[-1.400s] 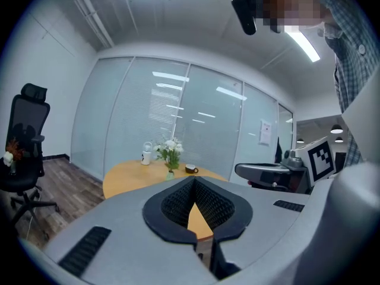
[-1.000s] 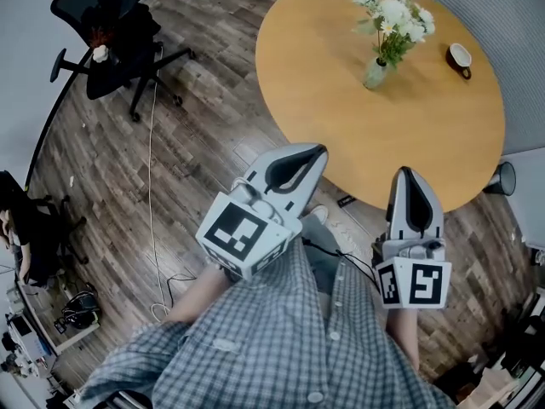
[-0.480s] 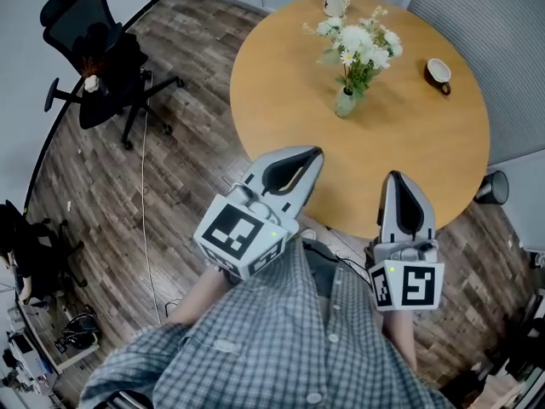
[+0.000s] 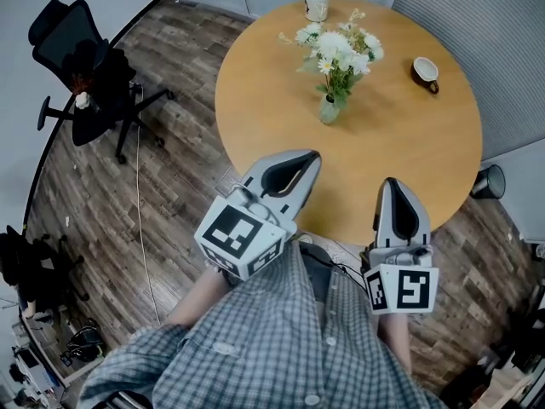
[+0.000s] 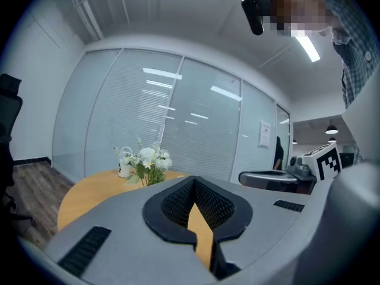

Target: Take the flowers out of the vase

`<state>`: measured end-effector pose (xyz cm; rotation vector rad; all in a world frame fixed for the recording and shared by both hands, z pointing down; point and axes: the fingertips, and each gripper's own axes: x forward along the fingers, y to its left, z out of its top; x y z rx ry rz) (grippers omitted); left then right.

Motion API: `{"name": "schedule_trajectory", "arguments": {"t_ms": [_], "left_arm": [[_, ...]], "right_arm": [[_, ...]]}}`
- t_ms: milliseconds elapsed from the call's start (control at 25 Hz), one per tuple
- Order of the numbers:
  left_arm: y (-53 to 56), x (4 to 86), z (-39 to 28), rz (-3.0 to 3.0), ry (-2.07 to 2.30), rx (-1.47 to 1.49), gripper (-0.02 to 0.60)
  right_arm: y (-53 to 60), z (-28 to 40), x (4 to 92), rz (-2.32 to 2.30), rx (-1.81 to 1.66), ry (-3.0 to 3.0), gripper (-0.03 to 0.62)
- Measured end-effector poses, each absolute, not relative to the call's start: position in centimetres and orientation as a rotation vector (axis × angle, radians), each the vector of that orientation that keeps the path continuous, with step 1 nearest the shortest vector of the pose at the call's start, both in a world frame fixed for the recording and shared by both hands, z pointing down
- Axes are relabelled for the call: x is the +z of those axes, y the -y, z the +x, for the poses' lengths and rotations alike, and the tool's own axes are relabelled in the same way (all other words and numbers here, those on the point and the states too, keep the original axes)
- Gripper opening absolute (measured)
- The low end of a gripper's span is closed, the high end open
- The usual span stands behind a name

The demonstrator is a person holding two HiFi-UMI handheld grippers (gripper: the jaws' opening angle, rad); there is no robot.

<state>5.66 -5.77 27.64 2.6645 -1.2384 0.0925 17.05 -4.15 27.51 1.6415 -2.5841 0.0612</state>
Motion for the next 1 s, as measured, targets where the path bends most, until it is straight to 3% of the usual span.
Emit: {"name": "schedule_trajectory", "arguments": {"t_ms": [1000], "left_arm": [[15.1, 32.0, 4.3, 2.742, 1.063, 0.251, 0.020]], "right_arm": [[9.5, 14.4, 30.0, 1.749, 0.177, 2.427, 0.011]]}}
